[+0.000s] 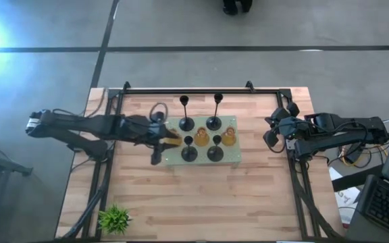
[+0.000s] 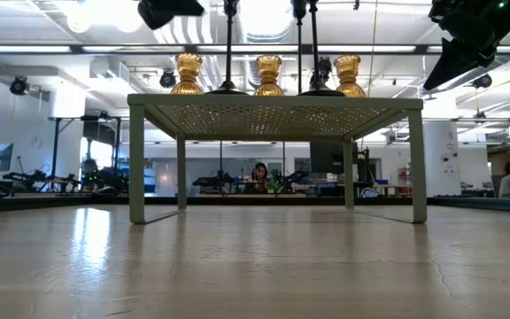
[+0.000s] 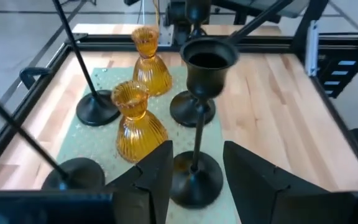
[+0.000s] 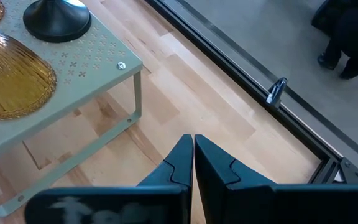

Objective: Pick & Place candle stick holders
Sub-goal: Return to Home Position

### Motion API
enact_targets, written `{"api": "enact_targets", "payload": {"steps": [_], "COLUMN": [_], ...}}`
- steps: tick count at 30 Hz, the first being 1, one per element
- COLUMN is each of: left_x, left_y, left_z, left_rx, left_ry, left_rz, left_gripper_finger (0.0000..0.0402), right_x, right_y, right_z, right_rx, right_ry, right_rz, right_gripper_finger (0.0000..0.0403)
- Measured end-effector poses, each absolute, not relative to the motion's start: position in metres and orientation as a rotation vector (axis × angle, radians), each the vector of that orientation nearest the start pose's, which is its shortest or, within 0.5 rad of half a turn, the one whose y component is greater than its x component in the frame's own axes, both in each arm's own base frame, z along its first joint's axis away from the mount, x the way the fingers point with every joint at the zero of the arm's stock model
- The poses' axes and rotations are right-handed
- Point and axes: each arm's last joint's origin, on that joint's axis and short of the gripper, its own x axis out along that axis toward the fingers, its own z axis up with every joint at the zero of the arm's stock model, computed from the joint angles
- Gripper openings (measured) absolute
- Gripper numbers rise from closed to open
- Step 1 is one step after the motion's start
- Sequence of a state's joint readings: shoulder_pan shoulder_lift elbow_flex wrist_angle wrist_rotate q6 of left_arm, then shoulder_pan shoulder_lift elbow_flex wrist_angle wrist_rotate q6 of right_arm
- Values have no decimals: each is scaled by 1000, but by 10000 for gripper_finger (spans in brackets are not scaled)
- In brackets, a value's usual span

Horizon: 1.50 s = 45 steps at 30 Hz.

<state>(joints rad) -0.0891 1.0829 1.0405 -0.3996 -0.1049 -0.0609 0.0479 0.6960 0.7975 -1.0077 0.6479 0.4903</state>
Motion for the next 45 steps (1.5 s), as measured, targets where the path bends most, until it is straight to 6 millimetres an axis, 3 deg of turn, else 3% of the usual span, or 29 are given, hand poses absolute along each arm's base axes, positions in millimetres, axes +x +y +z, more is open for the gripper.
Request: {"api": "enact_targets", "payload": {"steps": [6, 10, 19, 24, 36, 45], "left_x": [197, 179, 156, 146, 133, 129], "left_y": [-15, -12, -6, 0, 22, 30], "left_z": [360, 353, 304, 278, 232, 206], "left_rx": [31, 83, 101, 68, -31, -41], "left_ry": [413, 392, 170, 26, -73, -56], "left_rz": [12, 40, 80, 31, 2, 40], "left_gripper_finger": [147, 147, 120, 89, 9, 4], "right_x": [113, 118, 123, 109, 73, 87], "right_y": [-11, -9, -4, -3, -1, -1], "right_z": [286, 286, 277, 265, 236, 210], "right_rx": [138, 139, 77, 81, 26, 22], "right_ry": [704, 698, 498, 333, -110, -28], "right_rz": [-707, -609, -328, -254, -107, -132], "right_gripper_finger": [8, 8, 8, 8, 8, 8]}}
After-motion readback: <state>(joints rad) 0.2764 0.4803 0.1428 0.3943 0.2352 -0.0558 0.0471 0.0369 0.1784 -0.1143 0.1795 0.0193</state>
